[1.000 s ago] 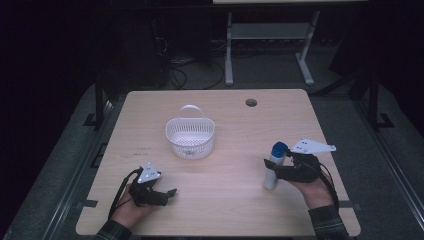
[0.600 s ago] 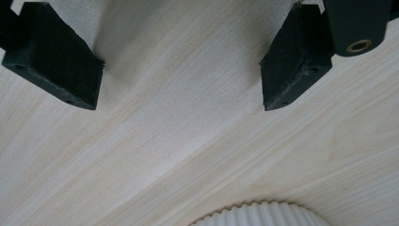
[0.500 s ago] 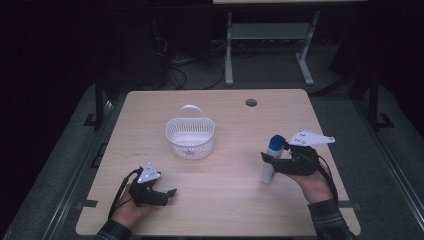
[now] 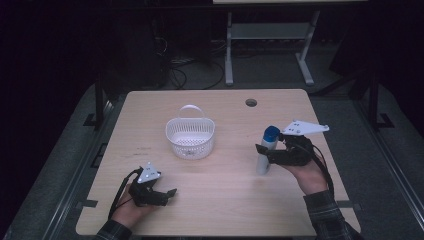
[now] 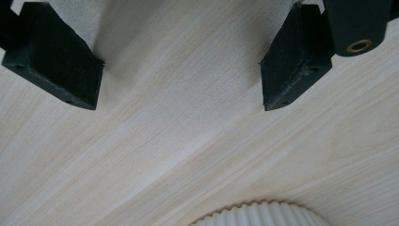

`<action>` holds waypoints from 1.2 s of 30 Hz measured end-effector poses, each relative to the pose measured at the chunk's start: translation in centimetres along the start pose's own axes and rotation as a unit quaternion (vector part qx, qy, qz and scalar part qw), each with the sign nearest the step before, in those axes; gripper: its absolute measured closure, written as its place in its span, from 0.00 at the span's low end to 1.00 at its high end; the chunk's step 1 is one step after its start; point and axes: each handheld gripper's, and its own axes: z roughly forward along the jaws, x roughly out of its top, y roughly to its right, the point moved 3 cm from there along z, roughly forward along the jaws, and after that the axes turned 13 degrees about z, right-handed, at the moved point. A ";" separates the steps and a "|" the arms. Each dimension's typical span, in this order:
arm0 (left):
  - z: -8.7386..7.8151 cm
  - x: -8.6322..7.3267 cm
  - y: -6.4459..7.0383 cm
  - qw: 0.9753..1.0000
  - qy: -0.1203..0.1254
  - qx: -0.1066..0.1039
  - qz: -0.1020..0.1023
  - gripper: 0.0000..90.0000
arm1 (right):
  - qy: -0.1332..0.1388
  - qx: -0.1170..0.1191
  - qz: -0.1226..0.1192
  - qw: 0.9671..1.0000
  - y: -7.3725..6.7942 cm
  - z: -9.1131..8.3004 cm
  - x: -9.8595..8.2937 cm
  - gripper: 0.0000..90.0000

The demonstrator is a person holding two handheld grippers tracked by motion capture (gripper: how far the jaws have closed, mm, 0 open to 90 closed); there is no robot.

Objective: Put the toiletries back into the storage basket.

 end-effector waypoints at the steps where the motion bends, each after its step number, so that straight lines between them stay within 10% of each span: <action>1: 0.0 0.0 0.0 1.000 0.000 0.000 0.000 0.14 | 0.000 0.001 0.001 1.000 0.0 0.1 0.2 0.36; 36: 0.0 0.0 0.0 1.000 0.001 0.000 -0.001 0.14 | 0.011 0.021 -0.023 0.999 -2.2 3.3 6.5 0.36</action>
